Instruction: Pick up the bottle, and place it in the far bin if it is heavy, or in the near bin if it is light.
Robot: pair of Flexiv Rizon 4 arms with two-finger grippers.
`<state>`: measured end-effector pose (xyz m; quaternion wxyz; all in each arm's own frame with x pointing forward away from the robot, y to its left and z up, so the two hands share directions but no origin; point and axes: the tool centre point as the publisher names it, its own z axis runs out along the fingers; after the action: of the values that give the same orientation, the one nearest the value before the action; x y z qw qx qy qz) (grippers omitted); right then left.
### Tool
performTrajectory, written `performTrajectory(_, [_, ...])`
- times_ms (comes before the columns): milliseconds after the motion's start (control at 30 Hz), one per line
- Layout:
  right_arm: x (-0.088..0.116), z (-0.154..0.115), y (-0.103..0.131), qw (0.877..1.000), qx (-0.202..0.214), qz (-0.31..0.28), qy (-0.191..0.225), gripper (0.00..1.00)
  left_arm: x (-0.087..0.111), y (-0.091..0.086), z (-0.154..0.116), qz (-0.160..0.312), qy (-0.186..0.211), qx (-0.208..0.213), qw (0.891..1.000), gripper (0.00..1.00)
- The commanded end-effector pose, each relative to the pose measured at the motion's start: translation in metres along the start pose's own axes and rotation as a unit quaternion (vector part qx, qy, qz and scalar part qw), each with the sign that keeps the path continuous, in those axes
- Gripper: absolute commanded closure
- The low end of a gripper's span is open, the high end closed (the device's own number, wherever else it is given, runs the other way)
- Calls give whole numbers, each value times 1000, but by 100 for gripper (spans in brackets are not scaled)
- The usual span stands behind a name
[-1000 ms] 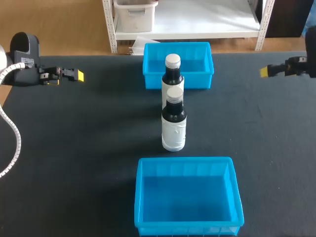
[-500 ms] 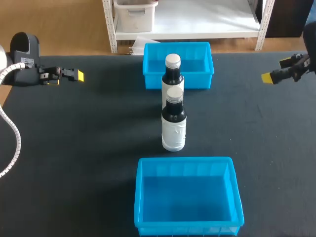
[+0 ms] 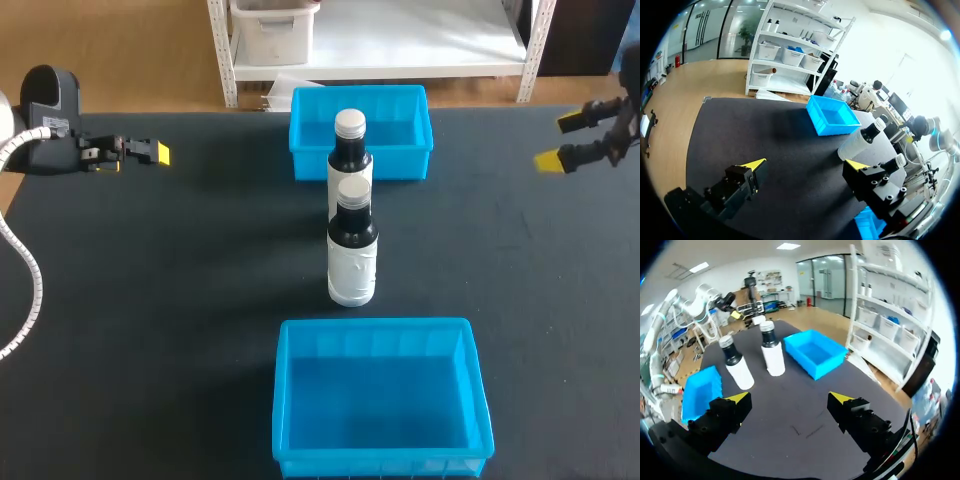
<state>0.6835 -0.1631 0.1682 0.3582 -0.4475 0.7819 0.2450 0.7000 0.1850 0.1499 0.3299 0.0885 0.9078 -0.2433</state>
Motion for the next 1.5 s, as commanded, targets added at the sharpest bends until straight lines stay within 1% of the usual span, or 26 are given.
performTrajectory(33, [-4, 4, 11, 992, -99, -84, 1, 0, 0, 0, 0, 0, 0, 0, 1000, 0])
performTrajectory(100, [-7, 6, 21, 988, -106, -112, 1, 0, 0, 0, 0, 0, 0, 0, 1000, 0])
performTrajectory(200, [-11, 11, 36, 984, -119, -129, -2, 0, 0, 0, 0, 0, 0, 0, 1000, 0])
performTrajectory(333, [-16, 27, 54, 982, -132, -135, 2, 0, 0, 0, 0, 0, 0, 0, 1000, 0])
performTrajectory(400, [-19, 35, 63, 981, -133, -139, 11, 0, 0, 0, 0, 0, 0, 0, 1000, 0])
performTrajectory(600, [-27, 62, 91, 980, -148, -130, 6, 0, 0, 0, 0, 0, 0, 0, 1000, 0])
performTrajectory(767, [-31, 80, 110, 977, -161, -143, 9, 0, 0, 0, 0, 0, 0, 0, 1000, 0])
performTrajectory(933, [-33, 96, 121, 974, -172, -146, 4, 0, 0, 0, 0, 0, 0, 0, 1000, 0])
performTrajectory(1133, [-35, 117, 130, 974, -181, -135, 7, 0, 0, 0, 0, 0, 0, 0, 1000, 0])
performTrajectory(1333, [-42, 136, 136, 975, -183, -126, 6, 0, 0, 0, 0, 0, 0, 0, 1000, 0])
performTrajectory(1500, [-49, 147, 138, 974, -188, -124, 3, 0, 0, 0, 0, 0, 0, 0, 1000, 0])
